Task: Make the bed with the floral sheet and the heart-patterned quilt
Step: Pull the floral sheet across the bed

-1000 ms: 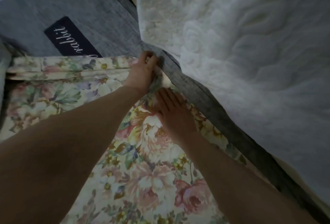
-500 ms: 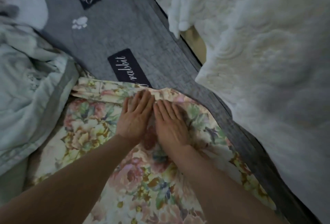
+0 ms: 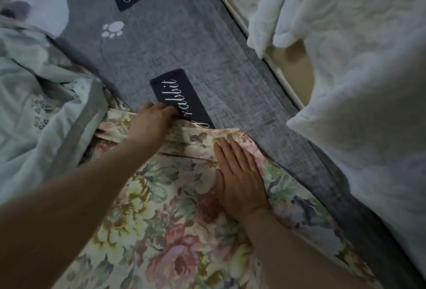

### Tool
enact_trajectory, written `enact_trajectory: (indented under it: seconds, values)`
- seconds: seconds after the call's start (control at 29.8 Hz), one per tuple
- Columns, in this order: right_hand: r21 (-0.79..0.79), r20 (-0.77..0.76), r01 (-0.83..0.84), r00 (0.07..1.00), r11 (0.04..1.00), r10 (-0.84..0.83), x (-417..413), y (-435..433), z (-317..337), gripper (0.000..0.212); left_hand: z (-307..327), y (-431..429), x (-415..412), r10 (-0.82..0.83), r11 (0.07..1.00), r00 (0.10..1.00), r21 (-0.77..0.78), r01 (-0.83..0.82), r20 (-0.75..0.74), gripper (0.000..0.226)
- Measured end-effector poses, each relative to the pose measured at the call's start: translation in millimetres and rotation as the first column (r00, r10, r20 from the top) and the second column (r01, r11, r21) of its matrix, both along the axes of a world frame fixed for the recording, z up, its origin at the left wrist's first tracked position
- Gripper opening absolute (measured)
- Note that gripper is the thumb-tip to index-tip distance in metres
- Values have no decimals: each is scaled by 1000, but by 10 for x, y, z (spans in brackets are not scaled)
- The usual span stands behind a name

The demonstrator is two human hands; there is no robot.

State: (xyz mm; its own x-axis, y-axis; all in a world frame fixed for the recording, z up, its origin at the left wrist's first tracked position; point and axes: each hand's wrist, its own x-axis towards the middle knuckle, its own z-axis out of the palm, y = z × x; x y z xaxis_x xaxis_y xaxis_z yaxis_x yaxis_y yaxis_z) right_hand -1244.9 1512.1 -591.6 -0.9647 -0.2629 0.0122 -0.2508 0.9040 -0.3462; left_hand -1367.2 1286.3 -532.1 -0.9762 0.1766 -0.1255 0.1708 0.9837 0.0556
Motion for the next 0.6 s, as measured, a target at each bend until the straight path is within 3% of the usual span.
enact_trajectory:
  seconds: [0.1,0.17,0.23,0.3,0.37,0.4,0.47,0.6]
  values:
    - [-9,-11,-8,1000,1000,8,-4,6,2,55,209,-72,-284,-117,993,948,64,102,295,25]
    - [-14,-24,1,1000,1000,-1,3,2,-17,54,299,-31,-345,-135,985,910,-46,166,392,20]
    - [-15,-36,-3,999,1000,2,18,-6,-22,53,360,31,-342,-115,987,953,-79,142,282,7]
    - [-17,-66,-25,998,1000,24,22,-15,-26,53,492,194,-410,-34,994,999,100,36,-25,2]
    - [-31,-92,-27,996,999,24,26,-9,-10,53,701,508,-638,74,958,949,285,17,-306,6]
    - [-36,-96,0,995,999,-3,20,-17,7,54,797,679,-790,73,943,926,327,57,-371,8]
    - [-20,-90,67,994,998,-68,-2,-18,18,58,791,1000,-1062,4,936,910,322,142,-414,11]
    - [-17,-65,131,989,991,-132,20,-50,58,67,204,1105,-1208,36,930,948,358,85,-317,6]
